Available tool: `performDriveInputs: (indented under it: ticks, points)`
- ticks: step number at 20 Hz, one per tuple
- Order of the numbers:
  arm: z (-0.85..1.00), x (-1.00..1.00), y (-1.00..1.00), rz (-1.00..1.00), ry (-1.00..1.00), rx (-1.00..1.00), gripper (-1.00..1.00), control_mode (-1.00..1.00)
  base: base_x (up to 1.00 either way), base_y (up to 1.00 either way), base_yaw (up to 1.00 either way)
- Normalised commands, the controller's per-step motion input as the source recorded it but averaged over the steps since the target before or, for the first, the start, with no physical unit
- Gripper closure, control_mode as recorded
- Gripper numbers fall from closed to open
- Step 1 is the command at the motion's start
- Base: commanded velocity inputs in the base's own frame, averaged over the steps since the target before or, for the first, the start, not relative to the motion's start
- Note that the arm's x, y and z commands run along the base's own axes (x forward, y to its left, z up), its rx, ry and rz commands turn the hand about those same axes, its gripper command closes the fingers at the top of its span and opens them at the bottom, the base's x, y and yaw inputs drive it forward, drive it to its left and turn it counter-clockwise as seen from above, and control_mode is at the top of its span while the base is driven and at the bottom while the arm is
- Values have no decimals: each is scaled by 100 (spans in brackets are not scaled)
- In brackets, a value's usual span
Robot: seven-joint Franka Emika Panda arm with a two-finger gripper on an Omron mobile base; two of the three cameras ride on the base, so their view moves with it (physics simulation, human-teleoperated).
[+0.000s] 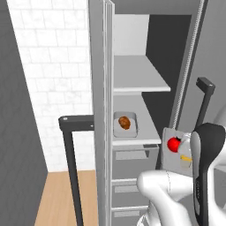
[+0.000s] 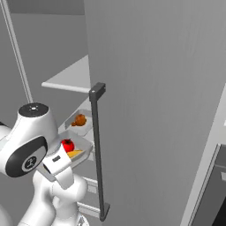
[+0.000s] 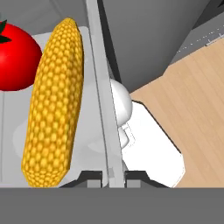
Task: Take the meat container that has the chicken drumstick and place it on the second highest rack of the freezer. Then take the vegetable container that has the tomato and corn and place it on the highest rack of the freezer.
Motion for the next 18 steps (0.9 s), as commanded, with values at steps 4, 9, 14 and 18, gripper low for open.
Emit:
performDriveInputs:
  ticks: [4, 9, 14, 18]
  points:
    - [0, 0, 0, 0, 0, 0, 100, 100, -16, 27, 3]
    - [12, -14, 7, 3, -8, -3, 100, -100, -35, 35, 11]
    - [69, -37, 40, 21, -38, -23, 100, -100, 0, 0, 0]
    - [76, 2, 31, 21, -32, -23, 100, -100, 0, 0, 0]
